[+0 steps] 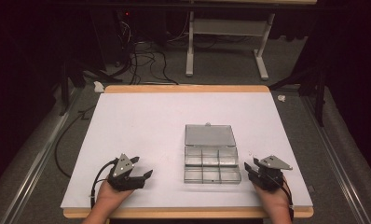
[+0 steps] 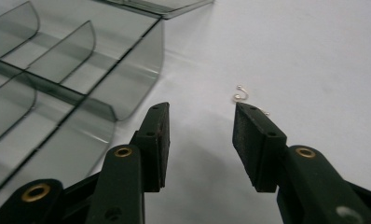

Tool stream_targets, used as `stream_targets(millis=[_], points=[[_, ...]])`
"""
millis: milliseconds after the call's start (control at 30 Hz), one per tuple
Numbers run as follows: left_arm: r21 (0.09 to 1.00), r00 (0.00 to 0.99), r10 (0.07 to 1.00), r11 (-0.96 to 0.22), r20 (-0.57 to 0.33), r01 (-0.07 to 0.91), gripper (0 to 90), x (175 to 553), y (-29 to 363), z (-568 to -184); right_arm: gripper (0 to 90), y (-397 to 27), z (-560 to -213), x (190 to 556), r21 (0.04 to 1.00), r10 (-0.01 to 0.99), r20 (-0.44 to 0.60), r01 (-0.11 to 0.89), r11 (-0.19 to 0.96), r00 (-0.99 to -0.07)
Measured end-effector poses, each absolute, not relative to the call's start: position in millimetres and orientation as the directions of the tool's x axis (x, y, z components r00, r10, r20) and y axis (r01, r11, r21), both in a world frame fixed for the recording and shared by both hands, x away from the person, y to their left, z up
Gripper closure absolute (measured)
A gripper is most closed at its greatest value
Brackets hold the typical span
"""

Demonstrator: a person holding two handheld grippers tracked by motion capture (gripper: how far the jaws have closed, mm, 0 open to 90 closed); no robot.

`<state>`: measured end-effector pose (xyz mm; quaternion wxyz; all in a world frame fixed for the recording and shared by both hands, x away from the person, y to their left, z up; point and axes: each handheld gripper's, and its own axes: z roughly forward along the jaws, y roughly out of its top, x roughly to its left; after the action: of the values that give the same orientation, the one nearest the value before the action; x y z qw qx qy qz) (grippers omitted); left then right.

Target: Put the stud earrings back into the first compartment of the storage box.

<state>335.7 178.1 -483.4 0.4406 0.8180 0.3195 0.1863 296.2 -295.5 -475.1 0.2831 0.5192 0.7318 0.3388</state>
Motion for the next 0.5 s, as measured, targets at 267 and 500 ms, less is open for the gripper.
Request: stream_targets(millis=[267, 500], points=[[0.834, 0.726, 0.687, -0.418, 0.032, 0.359, 27.3, 336, 177, -484, 51.9, -308, -474, 296, 0.8, 0.963, -0.044, 0.568, 0.193, -0.265], [0.831, 0.723, 0.69, -0.408, 0.01, 0.378, 32.9, 338, 178, -484, 47.0, -320, -474, 297, 0.804, 0.971, -0.031, 0.572, 0.164, -0.235]])
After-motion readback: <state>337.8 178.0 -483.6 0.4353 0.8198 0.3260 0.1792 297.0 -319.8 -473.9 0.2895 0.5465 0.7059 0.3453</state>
